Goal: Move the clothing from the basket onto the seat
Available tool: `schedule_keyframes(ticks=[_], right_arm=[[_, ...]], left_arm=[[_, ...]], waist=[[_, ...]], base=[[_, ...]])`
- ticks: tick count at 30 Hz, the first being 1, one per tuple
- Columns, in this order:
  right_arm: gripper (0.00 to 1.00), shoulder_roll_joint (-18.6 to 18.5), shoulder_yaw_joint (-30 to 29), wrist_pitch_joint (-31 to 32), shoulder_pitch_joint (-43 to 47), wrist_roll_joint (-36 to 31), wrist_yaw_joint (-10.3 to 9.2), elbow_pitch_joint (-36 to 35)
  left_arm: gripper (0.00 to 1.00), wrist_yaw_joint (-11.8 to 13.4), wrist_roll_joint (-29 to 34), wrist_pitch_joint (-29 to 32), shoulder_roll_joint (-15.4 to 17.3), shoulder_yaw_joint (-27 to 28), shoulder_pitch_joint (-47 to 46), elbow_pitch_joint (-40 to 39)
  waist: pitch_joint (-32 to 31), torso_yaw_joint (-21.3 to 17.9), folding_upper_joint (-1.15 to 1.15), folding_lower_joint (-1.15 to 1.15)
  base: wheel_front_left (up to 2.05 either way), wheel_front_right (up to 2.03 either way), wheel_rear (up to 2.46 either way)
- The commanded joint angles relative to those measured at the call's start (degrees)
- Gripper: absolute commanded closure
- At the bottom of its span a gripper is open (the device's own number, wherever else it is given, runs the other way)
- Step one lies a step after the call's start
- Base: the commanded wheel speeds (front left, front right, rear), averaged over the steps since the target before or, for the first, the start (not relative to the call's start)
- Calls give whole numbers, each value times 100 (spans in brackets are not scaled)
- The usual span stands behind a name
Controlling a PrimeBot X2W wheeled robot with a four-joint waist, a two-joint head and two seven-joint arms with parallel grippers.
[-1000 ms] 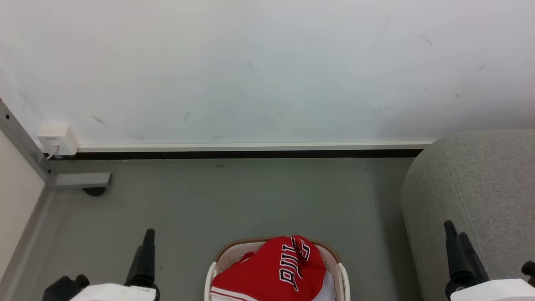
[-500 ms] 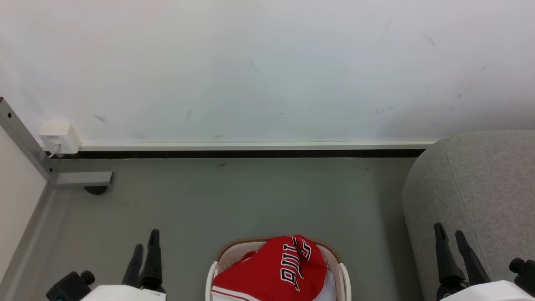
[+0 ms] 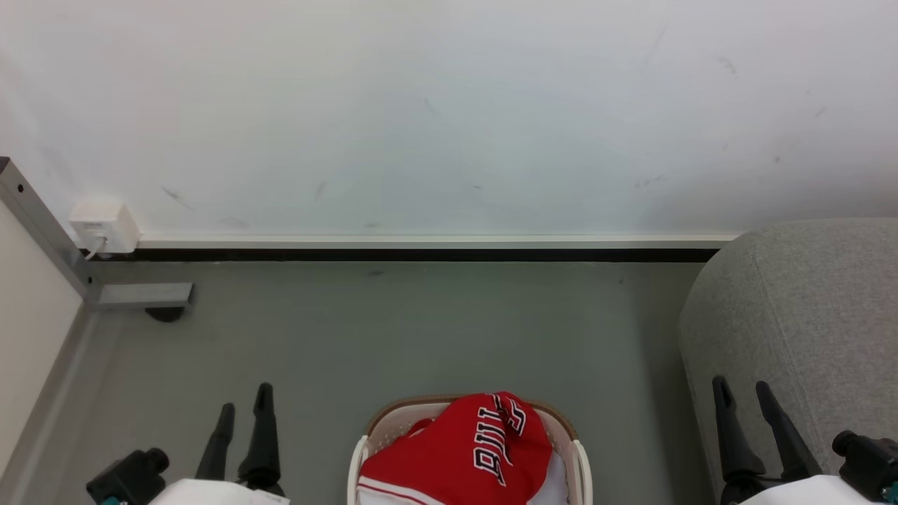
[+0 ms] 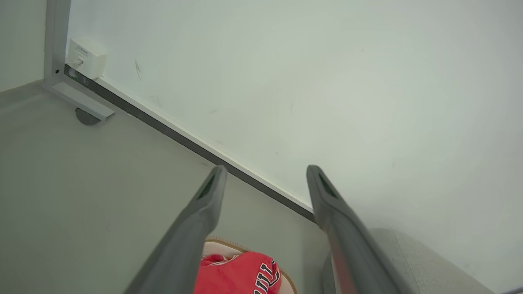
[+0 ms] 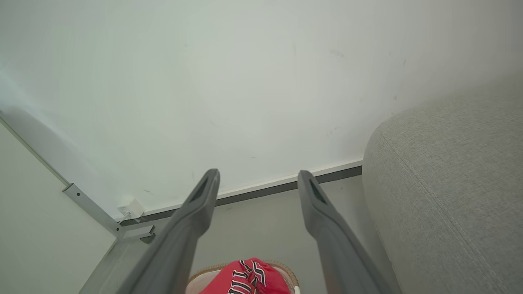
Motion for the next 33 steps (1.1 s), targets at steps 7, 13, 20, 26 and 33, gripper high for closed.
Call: schedule_keyframes(ticks=[7,13,20,26,33], right_arm=[[0,-11,5,-142,33,-576,-6,-72],[0,-1,-3,-232,64,-946,-7,-61],[0,5,-54,-332,97,-1329,-8,-48],[0,15,-88,-413,121,-1613,-8,10],[0,10,-124,-495,136,-1937,-9,69]], left_arm=[[0,-11,658,-139,56,-24,8,-112],[0,-53,1096,-231,59,-34,50,-159],[0,-66,1560,-335,61,-44,92,-179],[0,-71,1959,-406,64,-74,108,-185],[0,-99,2382,-493,101,-91,128,-163]], waist=[[13,11,0,0],[12,11,0,0],[15,16,0,0],[22,27,0,0],[33,30,0,0]], base=[[0,0,0],[0,0,0],[0,0,0],[0,0,0],[0,0,0]])
